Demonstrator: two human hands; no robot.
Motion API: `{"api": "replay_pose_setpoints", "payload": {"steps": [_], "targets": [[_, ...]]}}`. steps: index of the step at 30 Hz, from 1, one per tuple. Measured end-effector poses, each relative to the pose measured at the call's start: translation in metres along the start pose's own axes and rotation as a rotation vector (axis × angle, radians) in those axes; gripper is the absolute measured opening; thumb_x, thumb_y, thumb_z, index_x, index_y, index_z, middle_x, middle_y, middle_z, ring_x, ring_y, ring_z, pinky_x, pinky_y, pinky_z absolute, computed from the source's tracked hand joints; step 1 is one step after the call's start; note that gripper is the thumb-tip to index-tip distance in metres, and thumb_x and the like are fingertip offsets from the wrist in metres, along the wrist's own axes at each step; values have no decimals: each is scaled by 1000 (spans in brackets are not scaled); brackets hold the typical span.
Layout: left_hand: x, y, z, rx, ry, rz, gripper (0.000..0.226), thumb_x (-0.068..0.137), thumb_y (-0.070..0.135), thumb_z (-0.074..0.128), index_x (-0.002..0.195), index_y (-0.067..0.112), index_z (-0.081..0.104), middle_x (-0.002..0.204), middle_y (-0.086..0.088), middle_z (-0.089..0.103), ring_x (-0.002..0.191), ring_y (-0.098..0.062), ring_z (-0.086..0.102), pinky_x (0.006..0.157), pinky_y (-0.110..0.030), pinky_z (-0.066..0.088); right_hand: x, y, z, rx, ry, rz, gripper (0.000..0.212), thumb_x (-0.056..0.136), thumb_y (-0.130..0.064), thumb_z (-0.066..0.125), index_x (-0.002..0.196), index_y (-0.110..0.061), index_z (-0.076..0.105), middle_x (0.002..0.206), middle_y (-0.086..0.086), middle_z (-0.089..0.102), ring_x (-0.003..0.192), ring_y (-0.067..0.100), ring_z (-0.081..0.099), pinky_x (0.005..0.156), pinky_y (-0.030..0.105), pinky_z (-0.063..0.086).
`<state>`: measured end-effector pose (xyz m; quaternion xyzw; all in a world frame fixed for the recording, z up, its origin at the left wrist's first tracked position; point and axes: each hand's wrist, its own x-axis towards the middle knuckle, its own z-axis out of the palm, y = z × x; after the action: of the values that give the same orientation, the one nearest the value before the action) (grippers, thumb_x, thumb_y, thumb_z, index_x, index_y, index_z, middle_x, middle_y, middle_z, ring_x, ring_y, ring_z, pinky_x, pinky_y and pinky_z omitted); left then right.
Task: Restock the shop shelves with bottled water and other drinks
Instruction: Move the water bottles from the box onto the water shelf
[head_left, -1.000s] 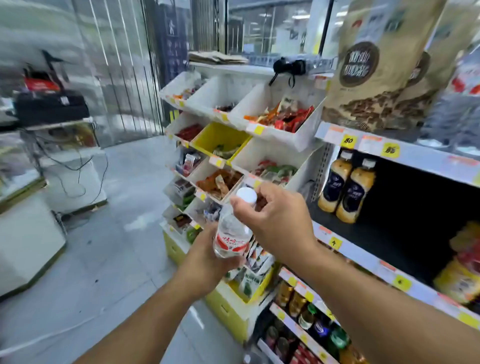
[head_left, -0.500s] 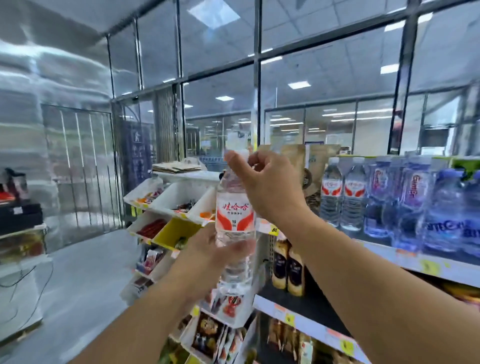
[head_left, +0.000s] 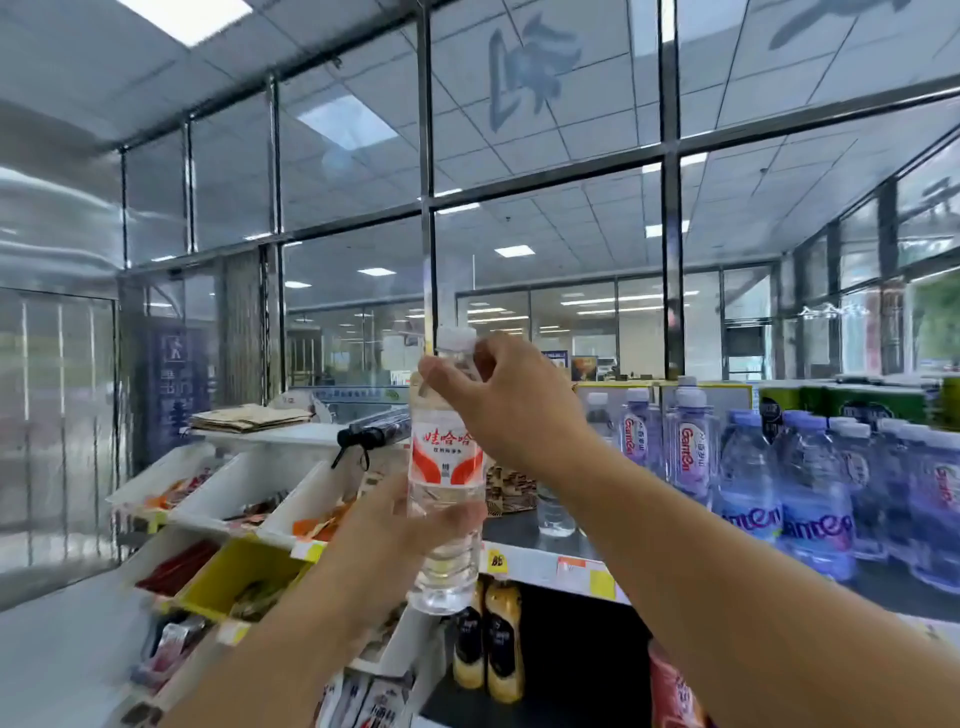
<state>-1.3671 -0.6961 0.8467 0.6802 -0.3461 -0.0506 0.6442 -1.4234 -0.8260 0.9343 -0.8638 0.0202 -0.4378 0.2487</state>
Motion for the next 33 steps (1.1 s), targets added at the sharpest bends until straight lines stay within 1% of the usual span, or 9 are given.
{"api": "replay_pose_setpoints", "payload": {"steps": [2, 7, 11, 15, 19, 23, 27, 29, 33], "targets": [[15, -6, 12, -28, -12, -20, 44, 74, 34, 82, 115, 34, 67, 107, 15, 74, 104, -12, 68, 100, -43, 47, 8, 16, -8, -17, -47, 18, 49, 91, -66, 54, 98, -18, 58, 83, -7, 59, 69, 10, 59, 59, 30, 49], [59, -29, 42, -46, -68, -6, 45, 75, 22, 84, 116, 28, 66, 104, 13, 75, 97, -8, 70, 86, -27, 52, 33, 61, -12, 29, -93, 88, 44, 92, -57, 60, 86, -14, 65, 72, 2, 67, 54, 11, 57, 54, 32, 48], [101, -54, 62, -38, -86, -26, 39, 75, 28, 83, 111, 28, 68, 103, 5, 75, 99, -21, 70, 88, -42, 55, 52, 98, 1, 11, -71, 130, 38, 93, -53, 61, 80, -17, 65, 74, 3, 69, 57, 12, 60, 59, 36, 55], [142, -82, 81, 26, -75, 33, 44, 75, 43, 81, 116, 38, 66, 114, 17, 71, 112, -10, 63, 101, -38, 45, 71, 127, 12, -8, -37, 145, 35, 93, -48, 63, 69, -24, 59, 73, -1, 67, 58, 11, 62, 56, 30, 53], [172, -106, 95, 166, 40, -24, 42, 77, 57, 71, 115, 43, 60, 118, 25, 64, 114, -2, 56, 100, -38, 46, 88, 158, 24, -48, -1, 146, 32, 94, -44, 65, 70, -26, 56, 78, -2, 66, 67, 11, 63, 64, 33, 52], [189, -125, 106, 237, 37, -91, 27, 88, 44, 65, 113, 38, 56, 118, 19, 63, 109, -9, 59, 98, -41, 48, 98, 187, 43, -90, -17, 225, 29, 93, -48, 65, 84, -20, 66, 85, 3, 69, 71, 15, 66, 62, 33, 54], [198, -138, 114, 277, 8, -129, 24, 95, 37, 58, 119, 38, 55, 116, 16, 64, 107, -11, 59, 97, -39, 48, 100, 210, 55, -107, -13, 303, 36, 93, -49, 64, 75, -17, 61, 68, -2, 61, 59, 10, 57, 49, 27, 34], [201, -141, 117, 293, 9, -151, 22, 96, 39, 55, 119, 40, 53, 115, 16, 65, 106, -12, 59, 97, -40, 48, 102, 216, 58, -111, -3, 312, 35, 95, -48, 62, 73, -20, 58, 66, -5, 58, 57, 5, 53, 48, 25, 31], [204, -141, 122, 289, 8, -178, 18, 100, 37, 48, 117, 41, 50, 119, 12, 64, 109, -15, 59, 97, -37, 47, 109, 222, 66, -115, 1, 323, 37, 95, -51, 59, 80, -16, 59, 86, 3, 63, 64, 11, 55, 50, 26, 32]]}}
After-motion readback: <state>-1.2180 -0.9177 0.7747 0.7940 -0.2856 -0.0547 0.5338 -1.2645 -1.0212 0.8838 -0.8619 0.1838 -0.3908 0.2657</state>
